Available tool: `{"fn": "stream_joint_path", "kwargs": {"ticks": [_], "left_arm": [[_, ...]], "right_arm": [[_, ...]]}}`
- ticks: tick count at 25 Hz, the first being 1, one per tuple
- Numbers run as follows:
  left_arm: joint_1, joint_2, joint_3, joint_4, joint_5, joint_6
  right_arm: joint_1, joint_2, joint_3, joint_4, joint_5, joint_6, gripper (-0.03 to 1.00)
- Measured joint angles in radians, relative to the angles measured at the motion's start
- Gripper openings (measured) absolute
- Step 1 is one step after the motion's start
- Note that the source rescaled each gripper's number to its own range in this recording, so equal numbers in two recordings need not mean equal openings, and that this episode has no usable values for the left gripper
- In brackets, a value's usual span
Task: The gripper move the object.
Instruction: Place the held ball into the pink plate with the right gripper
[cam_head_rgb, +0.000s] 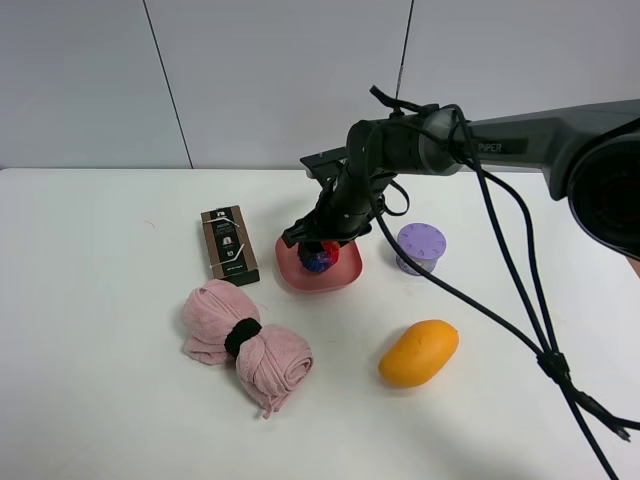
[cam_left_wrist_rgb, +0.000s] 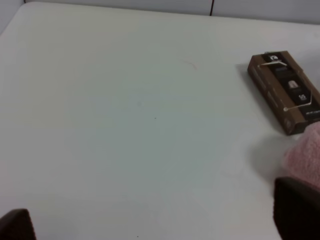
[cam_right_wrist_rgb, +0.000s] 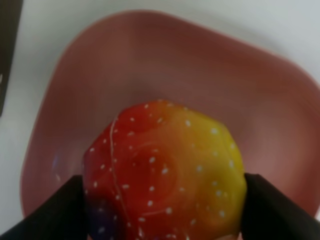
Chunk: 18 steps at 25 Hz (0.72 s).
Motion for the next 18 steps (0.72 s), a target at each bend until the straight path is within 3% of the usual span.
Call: {"fn": "stream_joint_path", "kwargs": {"ticks": [13, 18], "left_arm": [[0.000, 0.000, 0.000, 0.000, 0.000, 0.000], [0.000, 0.000, 0.000, 0.000, 0.000, 0.000]], "right_arm": [[0.000, 0.000, -0.002, 0.002, 0.010, -0.054, 0.02], [0.000, 0.000, -0.002, 0.003, 0.010, -0.052, 0.69]]}}
